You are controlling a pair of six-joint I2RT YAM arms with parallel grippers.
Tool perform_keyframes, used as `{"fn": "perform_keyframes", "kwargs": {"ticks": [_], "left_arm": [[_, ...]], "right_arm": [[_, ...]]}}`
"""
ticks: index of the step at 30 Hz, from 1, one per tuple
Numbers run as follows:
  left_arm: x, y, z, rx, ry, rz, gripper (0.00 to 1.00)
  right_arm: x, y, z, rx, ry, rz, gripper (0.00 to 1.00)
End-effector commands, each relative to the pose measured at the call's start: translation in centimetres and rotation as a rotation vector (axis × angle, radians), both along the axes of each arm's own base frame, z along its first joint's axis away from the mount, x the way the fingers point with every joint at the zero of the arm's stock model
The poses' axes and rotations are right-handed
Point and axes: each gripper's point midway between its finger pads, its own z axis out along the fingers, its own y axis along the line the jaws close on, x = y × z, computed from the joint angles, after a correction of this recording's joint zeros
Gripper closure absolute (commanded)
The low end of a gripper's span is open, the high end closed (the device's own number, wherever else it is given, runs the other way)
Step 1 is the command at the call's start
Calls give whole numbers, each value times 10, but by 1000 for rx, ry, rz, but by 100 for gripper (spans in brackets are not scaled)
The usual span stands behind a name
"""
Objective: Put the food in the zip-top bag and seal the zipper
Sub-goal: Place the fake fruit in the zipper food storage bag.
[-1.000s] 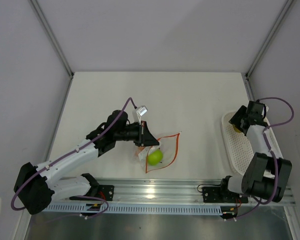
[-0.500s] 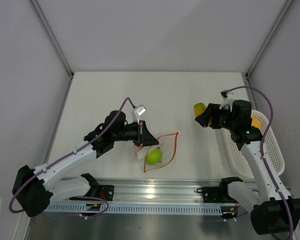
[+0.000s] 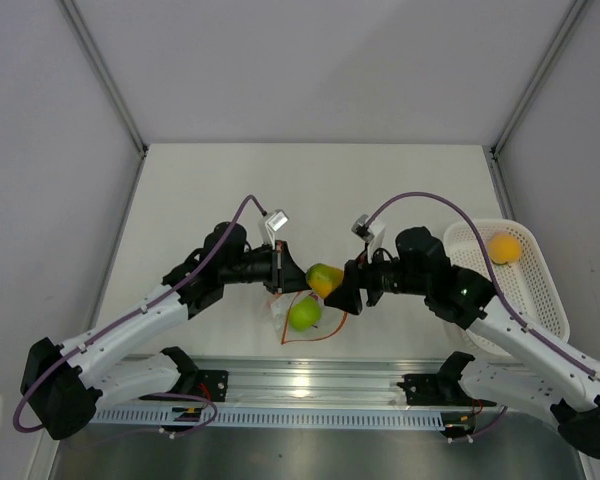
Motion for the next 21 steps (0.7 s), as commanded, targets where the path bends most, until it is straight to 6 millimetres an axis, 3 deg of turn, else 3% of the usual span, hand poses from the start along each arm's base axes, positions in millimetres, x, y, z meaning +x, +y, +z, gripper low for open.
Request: {"fn": "perform_keyframes", "kwargs": {"ticks": [1, 11, 18, 21], "left_arm": [[2, 2, 10, -24, -27, 14, 99], [1, 3, 13, -23, -33, 14, 99], [1, 4, 14, -21, -37, 19, 99], [0, 3, 14, -24, -34, 14, 100]], "right_arm": [[-18, 8, 8, -18, -28, 31, 96], [-43, 17, -26, -171, -32, 83, 99], [-37, 13, -52, -290, 4, 34, 95], [-29, 17, -53, -312, 9, -8, 86]]}}
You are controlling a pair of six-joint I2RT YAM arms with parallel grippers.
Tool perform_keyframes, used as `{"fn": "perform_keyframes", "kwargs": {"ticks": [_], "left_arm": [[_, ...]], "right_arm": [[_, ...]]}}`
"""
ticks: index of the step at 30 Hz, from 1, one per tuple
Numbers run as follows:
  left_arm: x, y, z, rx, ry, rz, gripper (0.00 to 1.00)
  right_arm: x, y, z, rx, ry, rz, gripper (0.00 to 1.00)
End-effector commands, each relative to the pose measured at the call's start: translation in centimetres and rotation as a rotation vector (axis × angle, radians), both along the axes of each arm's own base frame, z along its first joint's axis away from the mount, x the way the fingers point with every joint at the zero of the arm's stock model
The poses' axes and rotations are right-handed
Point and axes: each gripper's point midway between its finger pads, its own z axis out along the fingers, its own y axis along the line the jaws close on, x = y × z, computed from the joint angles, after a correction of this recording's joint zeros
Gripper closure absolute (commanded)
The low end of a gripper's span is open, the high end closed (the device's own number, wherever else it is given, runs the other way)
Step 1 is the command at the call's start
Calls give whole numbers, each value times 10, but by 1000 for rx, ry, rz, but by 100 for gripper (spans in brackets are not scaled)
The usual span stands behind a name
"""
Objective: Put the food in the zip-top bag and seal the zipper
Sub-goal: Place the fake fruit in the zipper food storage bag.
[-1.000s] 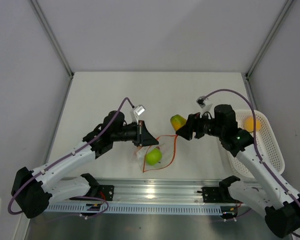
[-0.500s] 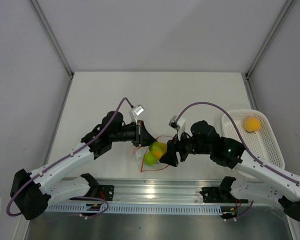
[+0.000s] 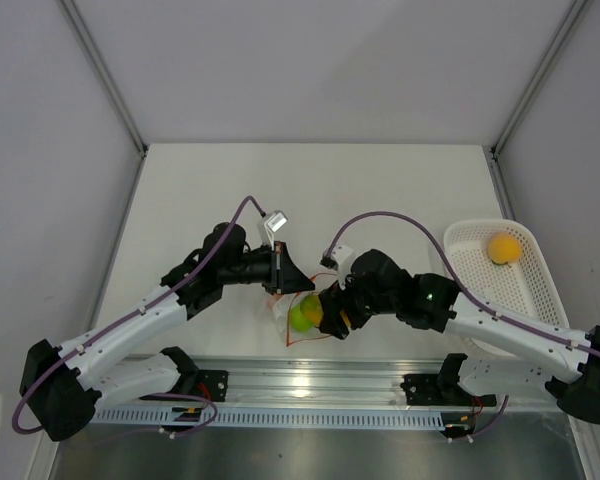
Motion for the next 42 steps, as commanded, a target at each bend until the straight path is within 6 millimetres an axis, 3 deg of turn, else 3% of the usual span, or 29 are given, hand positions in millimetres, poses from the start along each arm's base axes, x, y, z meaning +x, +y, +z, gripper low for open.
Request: {"fn": "perform_keyframes", "kwargs": {"ticks": [1, 2, 3, 5, 7, 8, 9, 20, 28, 33, 35, 42], "left_arm": [[3, 0, 16, -37, -43, 7, 100], [2, 0, 16, -41, -42, 7, 99], [3, 0, 15, -40, -36, 8, 100], [2, 0, 15, -42, -34, 8, 99], [2, 0, 16, -45, -36, 5, 99], [1, -1, 16, -45, -36, 3, 100], [2, 0, 16, -45, -36, 5, 99], [0, 0, 16, -43, -39, 1, 100], [1, 0, 16, -42, -38, 2, 100], [1, 0, 15, -38, -33, 4, 99], [1, 0, 14, -36, -32, 3, 99], [0, 1, 13, -33, -36, 2, 99]], "right_arm": [[17, 6, 15, 2, -45, -79, 83], [19, 8, 15, 5, -46, -86, 78], [22, 13, 20, 31, -55, -96, 64], [24, 21, 23, 63, -49, -101, 55], [27, 32, 30, 105, -53, -103, 32], [27, 37, 35, 131, -54, -97, 11], [27, 39, 36, 139, -55, -93, 1], [32, 26, 56, 182, -112, -149, 1], [57, -20, 91, 212, -246, -380, 1], [93, -71, 106, 196, -327, -677, 1], [111, -100, 107, 158, -326, -814, 0], [161, -207, 77, 5, -281, -1227, 1]]}}
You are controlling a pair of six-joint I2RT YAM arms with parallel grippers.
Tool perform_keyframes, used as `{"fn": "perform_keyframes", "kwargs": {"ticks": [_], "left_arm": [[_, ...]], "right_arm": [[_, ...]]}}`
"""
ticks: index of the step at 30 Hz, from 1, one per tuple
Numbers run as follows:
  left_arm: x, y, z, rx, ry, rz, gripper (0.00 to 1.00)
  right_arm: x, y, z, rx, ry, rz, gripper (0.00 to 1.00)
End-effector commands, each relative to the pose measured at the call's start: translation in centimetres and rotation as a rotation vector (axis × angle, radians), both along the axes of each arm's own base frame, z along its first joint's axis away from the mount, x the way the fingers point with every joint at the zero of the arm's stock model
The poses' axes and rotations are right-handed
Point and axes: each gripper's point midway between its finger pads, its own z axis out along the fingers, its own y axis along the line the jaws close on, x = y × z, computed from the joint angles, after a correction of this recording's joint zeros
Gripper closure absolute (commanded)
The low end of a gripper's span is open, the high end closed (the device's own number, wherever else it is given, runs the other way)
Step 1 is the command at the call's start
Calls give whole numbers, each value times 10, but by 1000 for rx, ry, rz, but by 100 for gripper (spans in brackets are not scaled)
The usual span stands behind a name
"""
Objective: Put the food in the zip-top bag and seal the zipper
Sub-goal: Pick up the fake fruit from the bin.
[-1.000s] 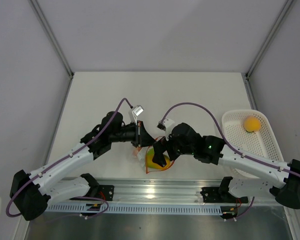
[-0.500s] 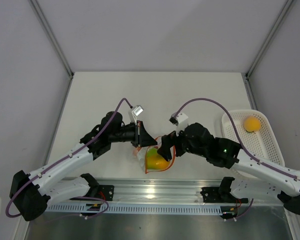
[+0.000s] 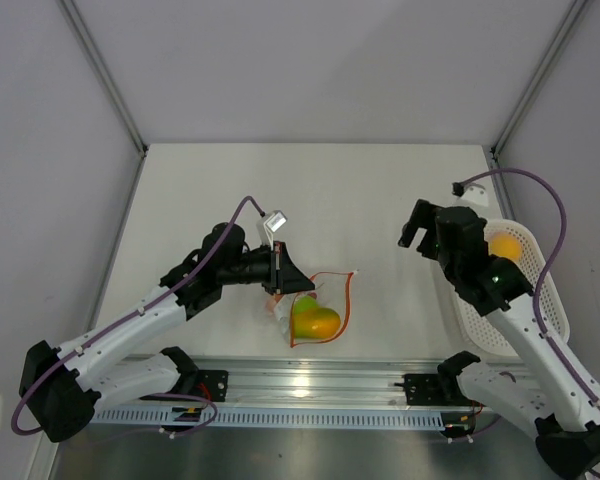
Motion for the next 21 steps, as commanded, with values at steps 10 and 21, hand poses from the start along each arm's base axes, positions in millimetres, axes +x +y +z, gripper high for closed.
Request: {"fn": "perform_keyframes", "kwargs": {"ticks": [10, 21], "left_arm": [[0, 2, 6, -20, -24, 0, 99], [-1, 0, 3, -19, -18, -12, 99]], "right_arm": [[28, -160, -45, 34, 87, -655, 1], [31, -232, -114, -41, 243, -923, 1]]}}
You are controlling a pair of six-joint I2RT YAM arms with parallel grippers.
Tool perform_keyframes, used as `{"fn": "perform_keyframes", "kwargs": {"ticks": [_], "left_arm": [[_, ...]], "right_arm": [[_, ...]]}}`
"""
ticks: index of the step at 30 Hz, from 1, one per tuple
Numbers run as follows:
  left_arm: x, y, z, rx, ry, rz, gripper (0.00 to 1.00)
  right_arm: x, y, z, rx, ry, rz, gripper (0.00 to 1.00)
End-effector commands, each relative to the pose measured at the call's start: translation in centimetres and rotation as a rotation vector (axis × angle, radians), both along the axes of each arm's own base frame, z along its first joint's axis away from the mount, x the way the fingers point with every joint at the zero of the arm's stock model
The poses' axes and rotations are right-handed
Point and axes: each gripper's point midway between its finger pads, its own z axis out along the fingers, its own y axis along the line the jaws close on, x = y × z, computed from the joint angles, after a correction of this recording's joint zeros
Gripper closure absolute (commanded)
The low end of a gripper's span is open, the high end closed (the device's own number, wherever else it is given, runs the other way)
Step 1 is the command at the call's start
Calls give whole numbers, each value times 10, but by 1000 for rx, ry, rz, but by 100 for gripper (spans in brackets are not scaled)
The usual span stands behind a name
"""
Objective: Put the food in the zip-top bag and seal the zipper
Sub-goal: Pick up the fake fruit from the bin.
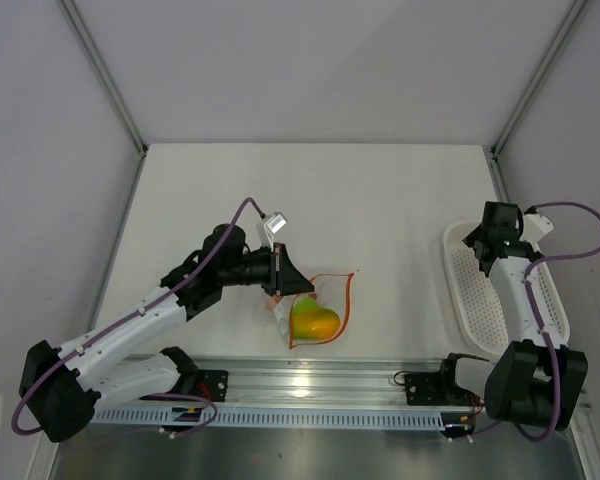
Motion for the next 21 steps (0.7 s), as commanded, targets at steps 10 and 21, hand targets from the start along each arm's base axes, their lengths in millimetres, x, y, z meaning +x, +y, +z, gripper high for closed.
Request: {"fn": "perform_keyframes", "kwargs": {"ticks": [10, 21], "left_arm": [[-1, 1, 1, -9, -24, -15, 99], [-4, 5, 4, 19, -26, -24, 100]], "right_arm": [[21, -38, -25, -200, 174, 55, 1], [45, -41, -45, -363, 334, 63, 1]]}}
